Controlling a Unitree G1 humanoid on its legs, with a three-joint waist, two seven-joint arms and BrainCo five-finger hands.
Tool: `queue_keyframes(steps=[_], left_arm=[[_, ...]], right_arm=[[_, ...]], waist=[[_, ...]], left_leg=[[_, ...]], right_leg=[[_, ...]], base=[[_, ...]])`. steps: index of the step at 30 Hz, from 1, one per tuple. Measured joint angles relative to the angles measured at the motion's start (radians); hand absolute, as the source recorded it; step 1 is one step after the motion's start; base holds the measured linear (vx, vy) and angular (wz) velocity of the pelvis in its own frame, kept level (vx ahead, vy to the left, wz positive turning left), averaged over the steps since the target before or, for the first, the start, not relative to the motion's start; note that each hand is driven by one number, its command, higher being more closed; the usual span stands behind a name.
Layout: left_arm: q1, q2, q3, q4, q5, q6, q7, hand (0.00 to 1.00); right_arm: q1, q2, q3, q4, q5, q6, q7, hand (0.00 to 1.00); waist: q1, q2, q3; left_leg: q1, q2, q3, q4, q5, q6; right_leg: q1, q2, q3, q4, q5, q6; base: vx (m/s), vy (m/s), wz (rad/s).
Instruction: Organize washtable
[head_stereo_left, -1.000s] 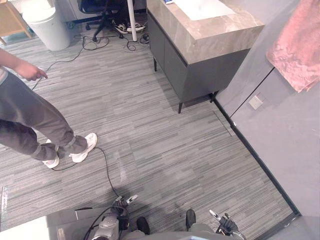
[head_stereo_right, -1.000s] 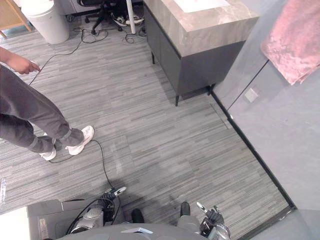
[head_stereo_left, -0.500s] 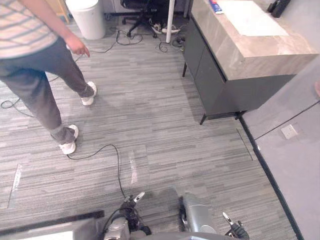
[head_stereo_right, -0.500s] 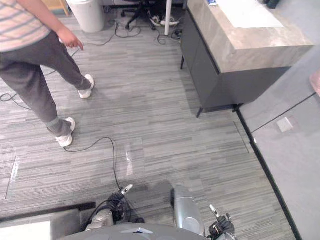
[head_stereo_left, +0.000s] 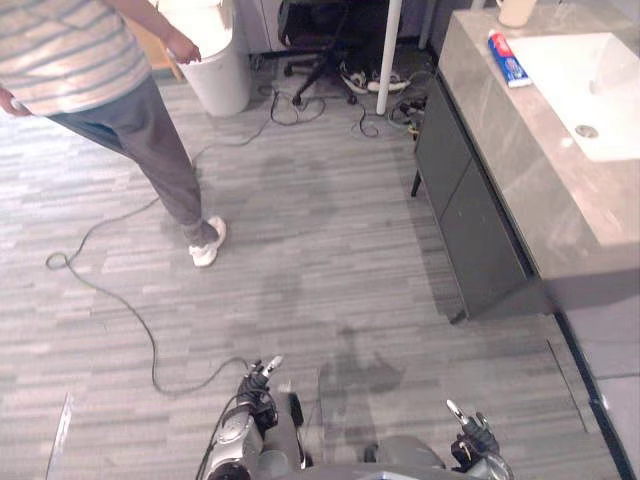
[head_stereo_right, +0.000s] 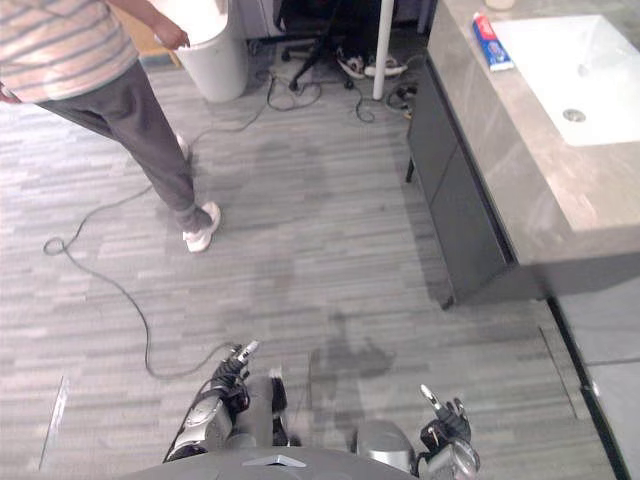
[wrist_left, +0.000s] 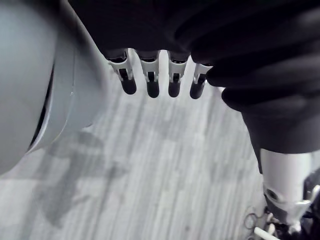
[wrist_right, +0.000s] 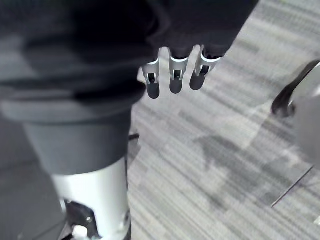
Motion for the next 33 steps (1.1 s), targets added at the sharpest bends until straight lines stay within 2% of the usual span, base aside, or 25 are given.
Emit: queue_keyframes(steps=[1,2,3,4,5,6,7,8,9,10,11,12,13,14,15,17,18,19,21,22,24,25,28,31,33], left_arm=[[0.004,0.001,0.0,0.0,-0.006,-0.003,0.006,0.0],[0.021,0.0,0.0,0.007,-0.015,-0.011,0.015,0.0],[0.033,-0.001,0.0,0.014,-0.016,-0.015,0.021,0.0],[0.041,0.0,0.012,0.044,-0.016,-0.022,0.026,0.0],[0.041,0.024,0.015,0.086,-0.015,-0.02,0.036,0.0],[0.04,0.043,0.016,0.099,-0.015,-0.018,0.037,0.0],[0.04,0.07,0.018,0.119,-0.015,-0.016,0.039,0.0],[0.039,0.089,0.013,0.124,-0.015,-0.013,0.042,0.0],[0.039,0.096,0.007,0.129,-0.015,-0.01,0.044,0.0],[0.03,0.106,-0.02,0.14,-0.015,0.001,0.046,0.0],[0.033,0.109,-0.073,0.154,-0.015,0.014,0.045,0.0],[0.033,0.098,-0.137,0.158,-0.015,0.019,0.043,0.0],[0.032,0.088,-0.163,0.158,-0.015,0.019,0.042,0.0],[0.019,0.081,-0.194,0.159,-0.016,0.018,0.038,0.0],[-0.001,0.067,-0.204,0.159,-0.017,0.016,0.028,0.0],[-0.013,0.05,-0.203,0.155,-0.022,0.013,0.022,0.0],[-0.012,0.04,-0.201,0.129,-0.021,0.006,0.02,0.0],[-0.003,0.024,-0.191,0.112,-0.016,0.0,0.013,0.0],[0.015,-0.008,-0.155,0.116,-0.011,0.001,0.005,0.0],[0.034,-0.027,-0.114,0.117,-0.011,0.005,0.005,0.0],[0.066,-0.033,-0.082,0.115,-0.008,0.01,-0.001,0.0],[0.073,-0.036,-0.027,0.083,-0.009,0.011,-0.002,0.0],[0.079,-0.034,0.017,0.066,-0.013,0.008,0.0,0.0],[0.082,-0.009,0.041,0.061,-0.014,-0.004,0.006,0.0],[0.086,0.001,0.056,0.079,-0.015,-0.003,0.014,0.0]], right_arm=[[0.0,-0.004,0.017,-0.015,-0.001,-0.001,-0.002,0.0],[-0.001,-0.018,0.036,-0.034,-0.005,-0.005,-0.002,0.0],[0.008,-0.02,0.035,-0.045,-0.015,-0.011,-0.003,0.0],[0.019,-0.027,0.017,-0.034,-0.039,-0.018,-0.004,0.0],[0.016,-0.023,0.001,0.004,-0.042,-0.016,-0.005,0.0],[0.019,-0.018,-0.007,0.019,-0.046,-0.016,-0.003,0.0],[0.021,-0.014,-0.032,0.049,-0.064,-0.016,0.0,0.0],[0.018,-0.004,-0.07,0.086,-0.072,-0.013,0.003,0.0],[0.021,-0.002,-0.081,0.102,-0.073,-0.013,0.007,0.0],[0.022,0.0,-0.084,0.118,-0.077,-0.012,0.012,0.0],[0.019,0.0,-0.069,0.117,-0.078,-0.011,0.024,0.0],[0.024,-0.007,-0.044,0.114,-0.079,-0.012,0.03,0.0],[0.03,-0.009,-0.039,0.112,-0.079,-0.012,0.031,0.0],[0.049,-0.008,-0.034,0.115,-0.078,-0.013,0.034,0.0],[0.073,-0.006,-0.035,0.115,-0.078,-0.011,0.037,0.0],[0.098,-0.004,-0.033,0.111,-0.078,-0.01,0.039,0.0],[0.123,0.0,-0.026,0.11,-0.078,-0.01,0.039,0.0],[0.158,-0.007,-0.019,0.12,-0.079,-0.009,0.041,0.0],[0.151,-0.008,-0.012,0.115,-0.077,-0.01,0.046,0.0],[0.146,-0.004,-0.008,0.099,-0.077,-0.01,0.065,0.0],[0.148,-0.004,-0.001,0.093,-0.068,-0.009,0.077,0.0],[0.149,-0.006,0.006,0.069,-0.068,-0.01,0.079,0.0],[0.132,-0.013,0.029,0.054,-0.068,-0.011,0.083,0.0],[0.101,-0.008,0.005,0.072,-0.068,-0.01,0.083,0.0],[0.084,-0.004,-0.05,0.081,-0.068,-0.01,0.077,0.0]], waist=[[0.005,0.0,-0.002],[0.004,0.008,-0.011],[0.007,0.017,-0.025],[0.013,0.031,-0.048],[0.019,0.0,-0.104],[0.016,-0.033,-0.131],[0.004,-0.092,-0.154],[0.003,-0.133,-0.155],[-0.001,-0.142,-0.157],[-0.014,-0.14,-0.15],[-0.026,-0.125,-0.14],[-0.03,-0.076,-0.119],[-0.033,-0.05,-0.116],[-0.04,-0.012,-0.107],[-0.05,-0.014,-0.106],[-0.059,-0.02,-0.106],[-0.058,-0.032,-0.112],[-0.066,-0.037,-0.121],[-0.051,-0.006,-0.139],[-0.056,-0.001,-0.139],[-0.052,0.007,-0.13],[-0.045,0.009,-0.128],[-0.035,0.004,-0.125],[-0.011,0.002,-0.124],[-0.01,0.001,-0.124]], left_leg=[[0.001,-0.002,0.021,-0.13,0.01,0.004],[0.023,-0.02,0.026,-0.441,0.066,-0.001],[0.036,-0.029,0.0,-0.578,0.098,-0.004],[0.033,-0.046,-0.063,-0.646,0.172,-0.002],[0.022,-0.098,-0.065,-0.575,0.239,0.01],[0.014,-0.132,-0.056,-0.536,0.201,0.039],[0.025,-0.188,-0.026,-0.478,0.138,0.074],[0.088,-0.241,-0.007,-0.487,0.082,0.096],[0.123,-0.259,-0.012,-0.512,0.064,0.11],[0.186,-0.279,-0.024,-0.546,0.045,0.122],[0.297,-0.293,-0.043,-0.612,0.039,0.126],[0.42,-0.277,-0.059,-0.7,0.039,0.126],[0.47,-0.26,-0.06,-0.733,0.039,0.126],[0.542,-0.245,-0.073,-0.769,0.04,0.126],[0.599,-0.241,-0.078,-0.783,0.04,0.126],[0.654,-0.243,-0.076,-0.797,0.033,0.12],[0.684,-0.248,-0.068,-0.8,0.007,0.096],[0.734,-0.238,-0.078,-0.789,-0.059,0.046],[0.724,-0.196,-0.087,-0.7,-0.059,0.041],[0.653,-0.167,-0.094,-0.508,-0.042,0.013],[0.534,-0.096,-0.11,-0.168,0.058,-0.044],[0.433,-0.065,-0.13,0.093,0.123,-0.077],[0.311,-0.034,-0.106,0.284,0.132,-0.049],[0.218,-0.005,-0.033,0.132,0.095,-0.003],[0.247,-0.018,0.001,-0.244,0.088,0.003]], right_leg=[[0.026,-0.02,0.012,-0.009,-0.006,0.011],[0.065,-0.047,0.035,-0.008,-0.019,0.037],[0.079,-0.056,0.048,-0.004,-0.03,0.055],[0.12,-0.064,0.095,0.011,-0.04,0.061],[0.106,-0.12,0.14,0.08,-0.033,0.074],[0.077,-0.155,0.158,0.144,-0.016,0.092],[0.02,-0.194,0.202,0.299,0.073,0.117],[-0.036,-0.204,0.232,0.472,0.27,0.155],[-0.071,-0.197,0.236,0.543,0.414,0.21],[-0.139,-0.196,0.221,0.69,0.432,0.23],[-0.238,-0.192,0.159,0.861,0.314,0.177],[-0.325,-0.155,0.091,0.937,0.19,0.123],[-0.364,-0.131,0.068,0.936,0.146,0.116],[-0.435,-0.071,0.032,0.862,0.076,0.112],[-0.486,-0.04,0.02,0.714,0.039,0.112],[-0.534,-0.03,-0.021,0.463,0.05,0.117],[-0.548,-0.027,-0.035,0.228,0.143,0.12],[-0.552,-0.017,-0.044,0.185,0.296,0.06],[-0.55,0.009,-0.049,0.231,0.233,0.045],[-0.518,0.014,-0.06,0.239,0.198,0.032],[-0.421,0.038,-0.081,0.207,0.158,0.01],[-0.347,0.049,-0.086,0.183,0.129,-0.009],[-0.256,0.05,-0.077,0.128,0.104,-0.021],[-0.166,0.037,-0.041,0.048,0.109,-0.008],[-0.118,0.018,-0.016,0.016,0.111,0.013]], base=[[0.61,0.041,-0.94],[0.58,0.075,-0.71],[0.52,0.187,-0.84],[0.5,0.292,-0.69],[0.51,0.306,-0.53],[0.75,0.276,-0.12],[0.73,0.191,0.24],[0.64,0.153,0.35],[0.43,0.09,0.33],[0.3,0.021,0.23],[0.26,-0.018,0.03],[0.13,-0.038,-0.09],[0.13,-0.034,-0.08],[0.33,-0.038,0.24],[0.48,-0.079,0.49],[0.24,-0.072,0.56],[0.0,-0.137,0.8],[0.07,-0.146,0.59],[0.4,-0.286,0.06],[0.35,-0.354,-0.03],[0.2,-0.277,0.06],[0.18,-0.203,-0.04],[0.22,-0.127,-0.12],[0.17,-0.068,-0.36],[-0.14,-0.036,-0.5]])
